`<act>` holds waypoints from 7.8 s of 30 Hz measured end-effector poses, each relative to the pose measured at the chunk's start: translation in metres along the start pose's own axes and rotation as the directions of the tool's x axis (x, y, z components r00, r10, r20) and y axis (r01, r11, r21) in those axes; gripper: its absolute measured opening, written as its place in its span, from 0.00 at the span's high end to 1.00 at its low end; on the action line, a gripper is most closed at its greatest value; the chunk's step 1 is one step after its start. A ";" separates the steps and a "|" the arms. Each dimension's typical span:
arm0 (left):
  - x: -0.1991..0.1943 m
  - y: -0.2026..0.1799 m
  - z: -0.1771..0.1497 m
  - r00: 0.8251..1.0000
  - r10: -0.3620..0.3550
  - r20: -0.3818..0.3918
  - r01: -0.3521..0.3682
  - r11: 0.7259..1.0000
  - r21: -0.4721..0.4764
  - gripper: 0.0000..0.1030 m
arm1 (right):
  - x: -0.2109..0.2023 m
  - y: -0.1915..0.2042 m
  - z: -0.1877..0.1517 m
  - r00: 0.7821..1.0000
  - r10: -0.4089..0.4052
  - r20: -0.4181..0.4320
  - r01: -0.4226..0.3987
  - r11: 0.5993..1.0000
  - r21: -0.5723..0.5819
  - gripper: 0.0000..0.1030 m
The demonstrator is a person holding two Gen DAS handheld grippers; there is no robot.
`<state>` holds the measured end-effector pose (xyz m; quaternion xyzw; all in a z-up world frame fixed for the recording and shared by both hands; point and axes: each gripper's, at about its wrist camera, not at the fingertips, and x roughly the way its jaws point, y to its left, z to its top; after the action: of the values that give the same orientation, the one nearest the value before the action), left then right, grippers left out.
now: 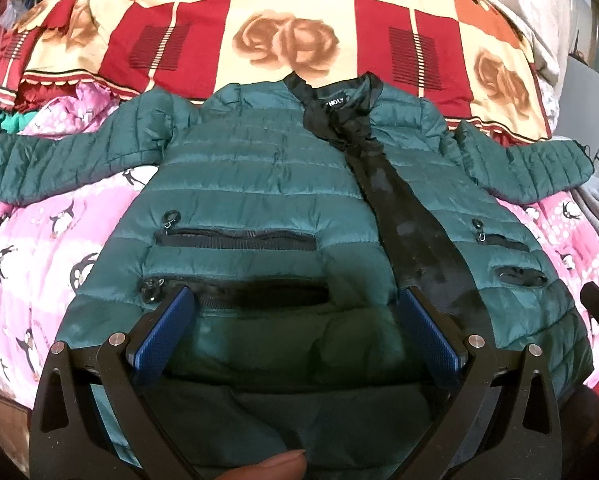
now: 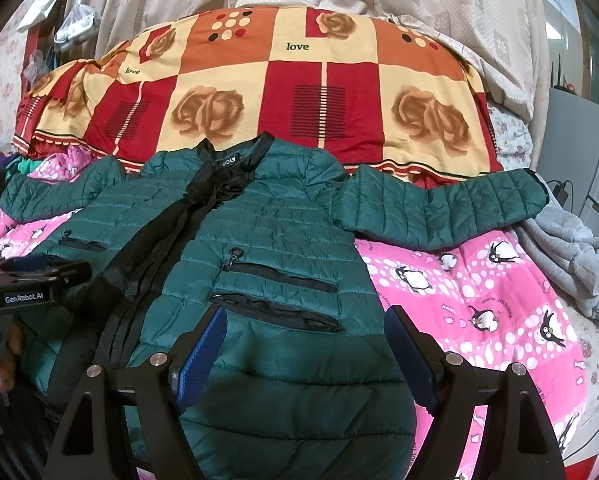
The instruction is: Fold large clothes
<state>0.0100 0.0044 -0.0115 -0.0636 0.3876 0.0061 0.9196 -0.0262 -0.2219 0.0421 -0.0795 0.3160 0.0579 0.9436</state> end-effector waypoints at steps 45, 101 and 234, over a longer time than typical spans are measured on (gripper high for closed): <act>-0.005 0.002 0.004 1.000 -0.010 0.005 0.010 1.000 -0.012 0.00 | -0.001 0.001 -0.001 1.000 -0.015 -0.008 0.015 1.000 -0.014 0.24; 0.127 0.017 0.088 0.979 0.168 -0.111 -0.162 0.985 0.063 0.00 | 0.193 0.041 0.054 0.937 0.142 -0.318 -0.114 0.988 0.105 0.06; 0.116 -0.056 0.149 0.813 -0.576 -0.086 0.549 0.808 -0.214 0.38 | 0.079 -0.123 0.034 0.937 -0.205 -0.284 0.243 0.964 0.105 0.13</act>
<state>0.2002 -0.0371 0.0151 -0.2585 0.4156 -0.2368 0.8393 0.0758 -0.3318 0.0349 -0.0566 0.4340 -0.0834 0.8952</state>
